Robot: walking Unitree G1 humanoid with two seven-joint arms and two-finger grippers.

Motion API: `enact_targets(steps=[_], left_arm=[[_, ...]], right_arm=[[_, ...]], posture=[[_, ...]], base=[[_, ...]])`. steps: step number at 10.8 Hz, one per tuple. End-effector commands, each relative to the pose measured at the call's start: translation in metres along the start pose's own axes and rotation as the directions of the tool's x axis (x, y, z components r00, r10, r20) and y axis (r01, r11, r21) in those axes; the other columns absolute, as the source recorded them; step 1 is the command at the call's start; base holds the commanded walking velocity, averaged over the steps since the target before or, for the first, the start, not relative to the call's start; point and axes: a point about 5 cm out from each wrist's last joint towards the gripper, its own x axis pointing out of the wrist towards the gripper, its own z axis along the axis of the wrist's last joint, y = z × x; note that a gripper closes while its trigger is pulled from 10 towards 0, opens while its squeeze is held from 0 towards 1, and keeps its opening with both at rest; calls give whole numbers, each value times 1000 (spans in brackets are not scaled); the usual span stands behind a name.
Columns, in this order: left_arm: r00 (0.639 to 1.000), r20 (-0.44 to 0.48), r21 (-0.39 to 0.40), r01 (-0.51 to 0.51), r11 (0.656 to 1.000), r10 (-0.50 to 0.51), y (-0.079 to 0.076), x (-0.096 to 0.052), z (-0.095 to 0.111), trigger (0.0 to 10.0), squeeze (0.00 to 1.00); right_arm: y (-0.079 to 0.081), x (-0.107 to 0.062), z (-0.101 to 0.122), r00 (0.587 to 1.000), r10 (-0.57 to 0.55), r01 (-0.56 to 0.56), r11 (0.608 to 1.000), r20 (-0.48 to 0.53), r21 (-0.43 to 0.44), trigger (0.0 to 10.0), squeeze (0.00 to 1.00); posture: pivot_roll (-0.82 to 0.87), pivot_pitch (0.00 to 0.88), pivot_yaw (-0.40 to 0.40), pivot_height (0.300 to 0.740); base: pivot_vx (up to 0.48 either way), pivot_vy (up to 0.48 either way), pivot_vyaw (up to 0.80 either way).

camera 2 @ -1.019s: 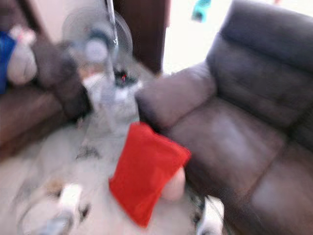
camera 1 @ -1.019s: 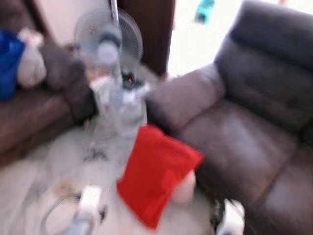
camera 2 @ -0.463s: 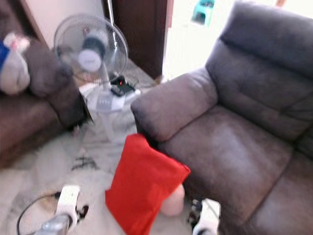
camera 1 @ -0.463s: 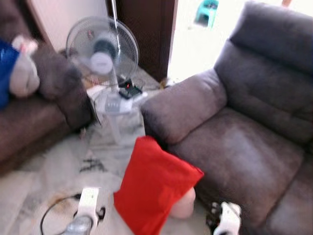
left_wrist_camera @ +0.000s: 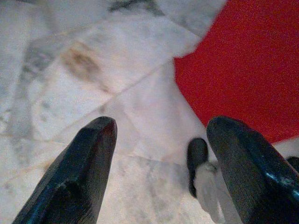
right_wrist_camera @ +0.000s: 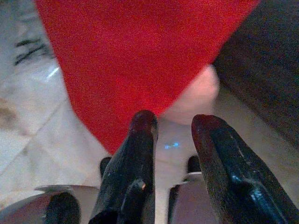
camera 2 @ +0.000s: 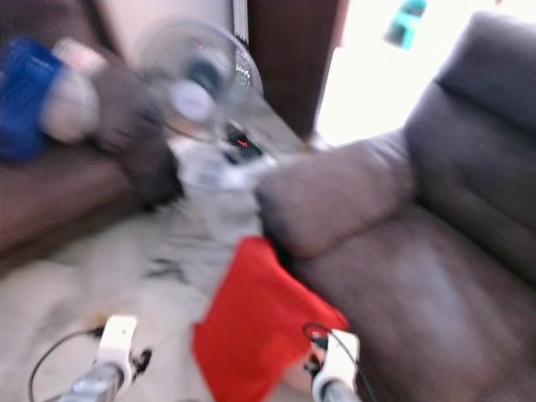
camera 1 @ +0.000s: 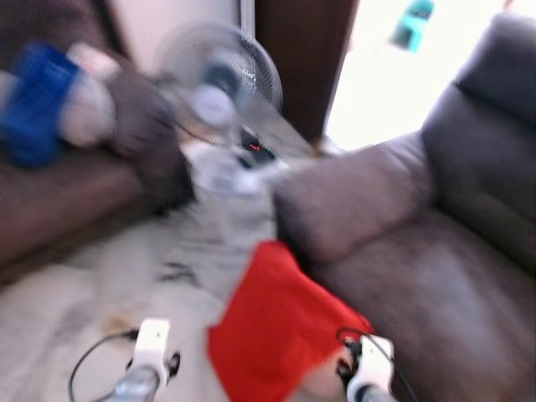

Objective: Move the pillow to the sofa from floor

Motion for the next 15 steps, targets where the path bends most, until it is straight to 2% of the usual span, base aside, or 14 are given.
enact_targets(steps=[1, 4, 5, 6, 7, 11, 15], left_arm=[[1000, -11, 6, 13, 1000, -13, -7, 0, -2, 10000, 0], [1000, -9, 10, 17, 1000, -17, -7, 0, -2, 10000, 0], [1000, -10, 10, 18, 1000, -18, -7, 0, -2, 10000, 0], [1000, -10, 11, 18, 1000, -18, -8, 0, -2, 10000, 0], [1000, -10, 12, 19, 1000, -19, -8, 0, -2, 10000, 0], [1000, -9, 16, 20, 1000, -20, -8, 0, -1, 10000, 0], [1000, -5, 12, 19, 1000, -19, -8, 0, 0, 10000, 0]], right_arm=[[-11, -2, -6, 999, -40, 40, 999, -27, 16, 10000, 0], [-16, 2, 14, 999, -52, 52, 998, -4, 18, 10000, 0], [-20, 2, 16, 998, -57, 58, 998, -7, 34, 10000, 0], [-27, 0, 12, 998, -63, 63, 998, -9, -4, 10000, 0], [-31, -2, 8, 998, -68, 69, 997, -17, 20, 10000, 0], [-41, -6, -3, 996, -81, 81, 996, -34, 23, 10000, 0], [-37, -5, -3, 997, -72, 73, 997, -36, 27, 10000, 0]], posture=[[19, 46, -19, 740], [21, 43, -21, 740], [19, 43, -20, 740], [21, 41, -21, 740], [22, 40, -20, 740], [21, 37, -18, 740], [21, 38, -20, 740]], base=[[0, 0, 0], [0, 0, 0], [0, 0, -800], [0, 0, 0], [0, 0, 0], [0, 0, 0], [262, 0, -130]])
